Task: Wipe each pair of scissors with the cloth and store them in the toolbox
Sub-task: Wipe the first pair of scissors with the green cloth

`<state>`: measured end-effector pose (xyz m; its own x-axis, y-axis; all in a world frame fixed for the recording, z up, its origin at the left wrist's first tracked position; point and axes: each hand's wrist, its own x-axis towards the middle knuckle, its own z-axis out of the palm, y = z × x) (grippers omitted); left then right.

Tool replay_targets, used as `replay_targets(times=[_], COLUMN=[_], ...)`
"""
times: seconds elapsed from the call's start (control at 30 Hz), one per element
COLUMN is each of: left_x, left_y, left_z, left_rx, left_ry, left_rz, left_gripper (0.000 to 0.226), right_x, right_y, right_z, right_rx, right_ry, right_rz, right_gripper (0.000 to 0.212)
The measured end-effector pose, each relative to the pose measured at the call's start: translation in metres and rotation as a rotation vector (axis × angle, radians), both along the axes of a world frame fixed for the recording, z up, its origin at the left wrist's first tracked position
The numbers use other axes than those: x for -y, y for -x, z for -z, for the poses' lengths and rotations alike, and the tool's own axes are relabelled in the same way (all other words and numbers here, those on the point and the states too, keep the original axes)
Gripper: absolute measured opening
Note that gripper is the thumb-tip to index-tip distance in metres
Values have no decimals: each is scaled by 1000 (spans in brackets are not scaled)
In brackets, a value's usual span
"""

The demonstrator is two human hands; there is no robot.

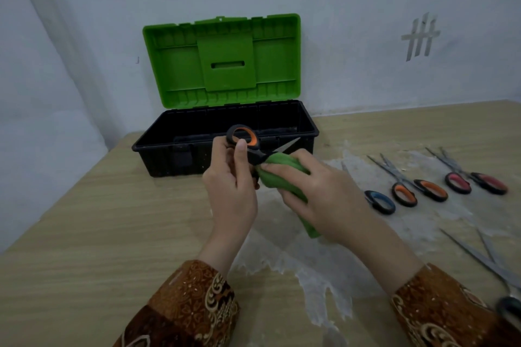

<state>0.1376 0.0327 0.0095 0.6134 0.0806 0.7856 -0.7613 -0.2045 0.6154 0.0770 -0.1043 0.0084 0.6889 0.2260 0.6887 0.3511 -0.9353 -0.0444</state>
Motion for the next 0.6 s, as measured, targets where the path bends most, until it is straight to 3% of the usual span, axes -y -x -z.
replay_targets(times=[0.2,0.4,0.5,0.6], left_x=[0,-4,-1,0], left_y=[2,1,4,3], left_z=[-2,-7,-4,-3], left_rx=[118,100,114,115], left_ry=[-81,-14,-52,-59], left_rz=[2,-21,11,11], left_gripper=[15,14,15,15], right_x=[-5,0,-7,-11], right_y=[2,4,4,4], right_z=[-1,-4,-3,-3], right_rx=[55,121,114,119], right_ry=[-4,-81,-17,-16], right_rz=[18,50,4,101], right_gripper=[40,38,41,42])
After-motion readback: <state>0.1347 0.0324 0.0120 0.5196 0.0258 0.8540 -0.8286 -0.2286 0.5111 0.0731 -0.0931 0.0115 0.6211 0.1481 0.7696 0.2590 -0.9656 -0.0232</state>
